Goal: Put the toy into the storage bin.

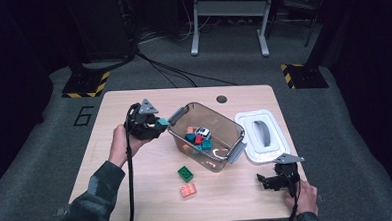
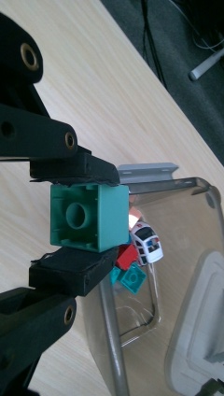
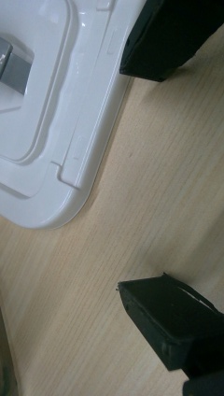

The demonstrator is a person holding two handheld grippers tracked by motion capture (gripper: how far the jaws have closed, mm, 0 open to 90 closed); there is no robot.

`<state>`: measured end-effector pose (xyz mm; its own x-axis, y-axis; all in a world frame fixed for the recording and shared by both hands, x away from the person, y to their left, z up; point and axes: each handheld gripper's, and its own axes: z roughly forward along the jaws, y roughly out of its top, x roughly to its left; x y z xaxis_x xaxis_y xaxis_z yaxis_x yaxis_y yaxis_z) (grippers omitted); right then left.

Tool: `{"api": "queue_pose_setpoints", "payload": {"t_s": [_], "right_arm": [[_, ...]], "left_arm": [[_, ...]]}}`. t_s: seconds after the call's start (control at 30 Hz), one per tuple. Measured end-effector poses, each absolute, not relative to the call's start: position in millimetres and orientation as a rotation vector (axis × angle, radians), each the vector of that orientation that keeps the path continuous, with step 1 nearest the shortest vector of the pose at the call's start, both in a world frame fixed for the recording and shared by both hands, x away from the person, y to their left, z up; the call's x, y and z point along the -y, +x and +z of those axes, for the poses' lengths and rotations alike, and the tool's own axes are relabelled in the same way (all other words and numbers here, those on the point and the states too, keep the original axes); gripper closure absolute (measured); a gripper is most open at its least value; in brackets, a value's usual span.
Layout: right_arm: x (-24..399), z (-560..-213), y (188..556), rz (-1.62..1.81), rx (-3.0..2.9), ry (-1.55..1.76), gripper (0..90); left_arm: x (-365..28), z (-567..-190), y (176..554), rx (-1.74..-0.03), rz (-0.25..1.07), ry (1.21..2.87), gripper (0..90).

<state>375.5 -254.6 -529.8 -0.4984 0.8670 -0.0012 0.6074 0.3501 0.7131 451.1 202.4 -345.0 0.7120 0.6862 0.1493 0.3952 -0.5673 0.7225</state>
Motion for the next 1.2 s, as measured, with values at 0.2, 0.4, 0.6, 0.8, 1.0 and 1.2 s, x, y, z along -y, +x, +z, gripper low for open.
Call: {"api": "queue_pose_setpoints", "payload": {"t_s": [0.2, 0.4, 0.6, 0.8, 1.0, 1.2], "right_arm": [[254.5, -529.8, 375.4, 0.940, -2.239, 1.296, 0.0], [254.5, -529.8, 375.4, 0.940, -2.240, 1.296, 0.0], [254.6, -529.8, 375.5, 0.940, -2.240, 1.295, 0.0], [254.6, -529.8, 375.5, 0.940, -2.240, 1.295, 0.0], [254.6, -529.8, 375.4, 0.940, -2.240, 1.296, 0.0], [254.5, -529.8, 375.4, 0.940, -2.240, 1.296, 0.0]], "left_arm": [[-190.4, -340.0, 460.1, -0.795, 0.552, 2.241, 59.2], [-177.9, -343.7, 470.9, -0.787, 0.522, 2.251, 59.2], [-168.0, -354.5, 481.3, -0.790, 0.485, 2.261, 59.1], [-160.8, -370.4, 488.0, -0.800, 0.435, 2.299, 59.1], [-158.4, -384.7, 489.3, -0.801, 0.445, 2.334, 59.0], [-158.3, -389.0, 492.0, -0.808, 0.436, 2.350, 58.7]]}}
